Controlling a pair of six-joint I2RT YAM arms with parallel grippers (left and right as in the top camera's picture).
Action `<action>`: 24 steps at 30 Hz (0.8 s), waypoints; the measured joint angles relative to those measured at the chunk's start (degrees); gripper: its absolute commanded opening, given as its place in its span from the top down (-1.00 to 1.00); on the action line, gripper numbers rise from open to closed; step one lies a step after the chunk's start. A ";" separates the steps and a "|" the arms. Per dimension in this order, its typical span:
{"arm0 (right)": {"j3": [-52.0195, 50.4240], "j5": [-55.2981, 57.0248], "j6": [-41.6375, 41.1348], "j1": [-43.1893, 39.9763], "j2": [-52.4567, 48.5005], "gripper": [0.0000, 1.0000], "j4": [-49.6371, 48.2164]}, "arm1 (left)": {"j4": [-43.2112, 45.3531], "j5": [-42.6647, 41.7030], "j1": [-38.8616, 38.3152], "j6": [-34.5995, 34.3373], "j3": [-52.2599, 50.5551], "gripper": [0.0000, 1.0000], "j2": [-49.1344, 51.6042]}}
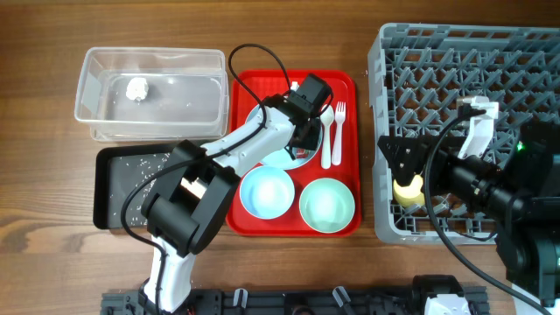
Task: Sort waste into correct bins and load items into the dishwasher rack
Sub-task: 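Drop the wrapper and tissue into the clear plastic bin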
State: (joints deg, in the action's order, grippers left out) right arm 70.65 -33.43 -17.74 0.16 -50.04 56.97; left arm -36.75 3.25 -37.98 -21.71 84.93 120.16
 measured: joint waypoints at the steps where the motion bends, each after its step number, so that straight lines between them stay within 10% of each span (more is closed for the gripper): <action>1: 0.00 0.00 0.00 0.00 0.00 -0.91 0.02 | 0.13 0.17 0.00 -0.07 0.00 0.30 0.09; 4: 0.00 -0.02 0.00 0.00 0.00 -0.91 0.02 | 0.57 0.83 0.00 -0.15 0.00 0.92 0.85; 16: 0.00 -0.02 -0.02 0.00 0.00 -0.93 0.02 | -9.66 1.44 1.44 -2.40 0.68 0.92 -7.23; 24: 0.00 -0.02 -0.20 0.00 0.00 -0.95 0.02 | -11.69 6.58 15.58 -2.86 2.71 0.92 -18.93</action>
State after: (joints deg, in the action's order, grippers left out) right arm 70.65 -33.45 -17.93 0.16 -50.04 56.99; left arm -48.45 9.82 -22.39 -24.58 87.64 101.23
